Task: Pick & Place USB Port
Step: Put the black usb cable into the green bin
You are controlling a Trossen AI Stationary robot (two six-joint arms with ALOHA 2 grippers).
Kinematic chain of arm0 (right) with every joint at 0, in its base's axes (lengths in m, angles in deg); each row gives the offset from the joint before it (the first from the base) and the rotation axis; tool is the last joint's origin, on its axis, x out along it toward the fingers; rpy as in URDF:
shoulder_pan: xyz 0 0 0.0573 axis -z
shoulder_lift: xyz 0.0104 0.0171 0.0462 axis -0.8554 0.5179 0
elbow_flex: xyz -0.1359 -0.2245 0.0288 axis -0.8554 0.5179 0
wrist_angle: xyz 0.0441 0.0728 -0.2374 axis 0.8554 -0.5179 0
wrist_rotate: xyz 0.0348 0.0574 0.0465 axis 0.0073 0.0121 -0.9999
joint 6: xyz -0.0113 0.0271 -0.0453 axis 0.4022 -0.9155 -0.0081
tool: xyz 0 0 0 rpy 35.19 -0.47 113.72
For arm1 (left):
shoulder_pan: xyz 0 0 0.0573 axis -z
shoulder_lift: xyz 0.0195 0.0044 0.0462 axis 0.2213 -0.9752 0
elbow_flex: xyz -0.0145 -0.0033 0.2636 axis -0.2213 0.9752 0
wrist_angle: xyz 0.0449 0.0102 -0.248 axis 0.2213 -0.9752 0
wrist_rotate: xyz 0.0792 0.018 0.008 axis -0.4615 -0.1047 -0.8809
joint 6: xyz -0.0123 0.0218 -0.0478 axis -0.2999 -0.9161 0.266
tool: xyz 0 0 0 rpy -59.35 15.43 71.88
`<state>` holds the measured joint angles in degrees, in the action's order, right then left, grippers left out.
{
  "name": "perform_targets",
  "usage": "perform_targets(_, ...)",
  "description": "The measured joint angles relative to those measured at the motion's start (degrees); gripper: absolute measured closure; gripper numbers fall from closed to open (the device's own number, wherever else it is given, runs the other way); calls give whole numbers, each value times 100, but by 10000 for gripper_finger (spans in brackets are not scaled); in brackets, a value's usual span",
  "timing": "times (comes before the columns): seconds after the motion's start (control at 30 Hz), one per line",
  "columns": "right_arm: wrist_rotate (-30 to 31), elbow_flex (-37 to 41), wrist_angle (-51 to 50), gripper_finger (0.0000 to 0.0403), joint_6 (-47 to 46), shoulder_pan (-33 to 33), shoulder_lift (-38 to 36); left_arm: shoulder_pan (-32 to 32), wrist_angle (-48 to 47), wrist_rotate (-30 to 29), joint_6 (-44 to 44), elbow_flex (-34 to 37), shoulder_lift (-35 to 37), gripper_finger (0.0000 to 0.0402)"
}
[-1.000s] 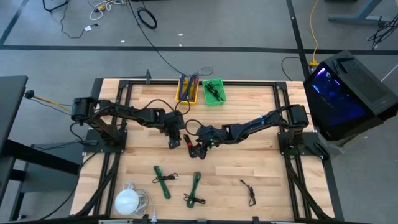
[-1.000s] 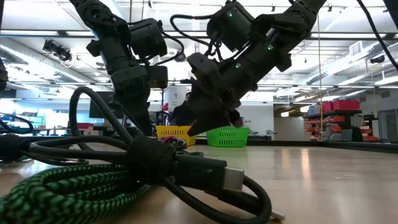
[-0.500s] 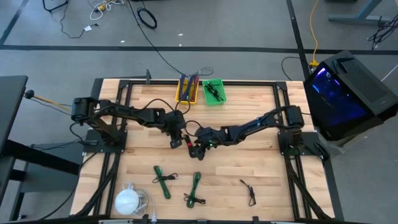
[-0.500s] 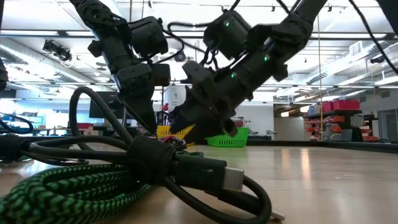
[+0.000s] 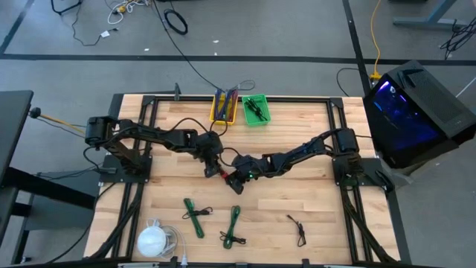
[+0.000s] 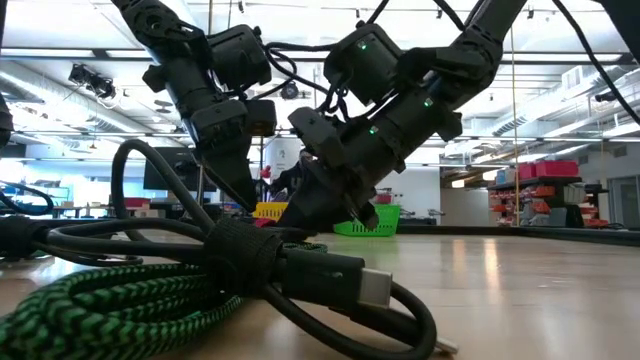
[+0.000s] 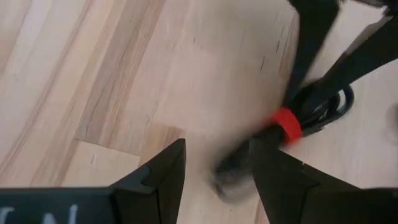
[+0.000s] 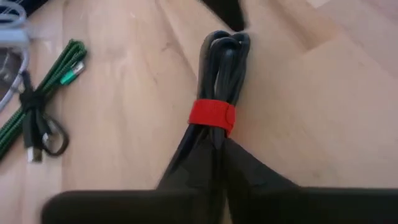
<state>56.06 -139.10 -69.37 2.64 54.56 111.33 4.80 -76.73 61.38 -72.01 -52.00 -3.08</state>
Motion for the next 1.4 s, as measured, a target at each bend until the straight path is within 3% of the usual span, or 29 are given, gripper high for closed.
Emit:
perform_targets(0.27,-13,20,-480,397,407,194,-334,0,63,0,6,0,0,220)
perform_targets(0.67,1373,20,-2518,399,992,1141,-1782,0,129,-161,8,0,2,220)
perform_targets(1.07,2026,20,-2490,399,1132,2107,-2050,-2,533,-193,8,0,2,220)
perform_targets(1.4,2028,12,-2067,399,1172,2839,-2052,-1,1149,-192,8,1,2,220)
